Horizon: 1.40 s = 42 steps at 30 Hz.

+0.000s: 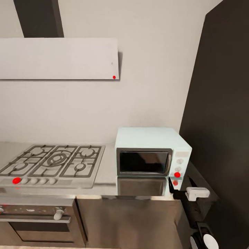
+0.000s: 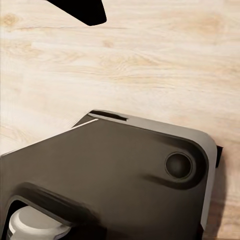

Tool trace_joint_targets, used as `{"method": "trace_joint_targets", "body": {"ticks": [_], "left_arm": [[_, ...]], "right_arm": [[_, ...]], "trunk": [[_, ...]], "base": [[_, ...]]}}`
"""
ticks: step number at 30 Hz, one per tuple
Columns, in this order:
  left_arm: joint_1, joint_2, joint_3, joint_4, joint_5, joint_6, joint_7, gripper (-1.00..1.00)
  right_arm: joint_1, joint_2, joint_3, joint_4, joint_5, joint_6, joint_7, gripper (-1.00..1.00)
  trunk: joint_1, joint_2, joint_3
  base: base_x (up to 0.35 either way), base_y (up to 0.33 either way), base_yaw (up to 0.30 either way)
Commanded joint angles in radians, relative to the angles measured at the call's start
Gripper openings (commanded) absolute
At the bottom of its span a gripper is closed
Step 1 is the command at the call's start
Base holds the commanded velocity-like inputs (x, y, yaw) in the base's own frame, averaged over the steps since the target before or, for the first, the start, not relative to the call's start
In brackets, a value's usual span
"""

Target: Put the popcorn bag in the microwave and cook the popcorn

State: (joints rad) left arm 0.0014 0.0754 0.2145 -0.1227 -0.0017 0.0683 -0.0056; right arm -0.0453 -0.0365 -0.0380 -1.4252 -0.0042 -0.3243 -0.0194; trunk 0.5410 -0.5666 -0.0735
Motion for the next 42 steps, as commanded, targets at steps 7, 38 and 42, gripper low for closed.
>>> {"method": "trace_joint_targets", "body": {"ticks": [7, 38, 42], "left_arm": [[0.000, -0.002, 0.005, -0.003, 0.000, 0.006, -0.001, 1.00], [0.000, -0.010, 0.005, -0.003, 0.000, -0.006, 0.002, 1.00], [0.000, -0.011, 0.005, -0.003, 0.000, -0.007, 0.002, 1.00]], "right_arm": [[-0.001, 0.000, 0.001, 0.000, 0.000, -0.002, -0.002, 1.00], [-0.001, -0.002, 0.001, 0.209, 0.001, -0.006, -0.002, 1.00], [-0.001, -0.004, 0.001, 0.209, 0.001, -0.006, -0.003, 1.00]], "trunk": [[0.001, -0.001, -0.002], [0.001, -0.001, -0.002], [0.001, -0.001, -0.002]], "base": [[0.322, 0.000, 0.000], [0.052, 0.000, 0.000], [0.030, 0.000, 0.000]]}}
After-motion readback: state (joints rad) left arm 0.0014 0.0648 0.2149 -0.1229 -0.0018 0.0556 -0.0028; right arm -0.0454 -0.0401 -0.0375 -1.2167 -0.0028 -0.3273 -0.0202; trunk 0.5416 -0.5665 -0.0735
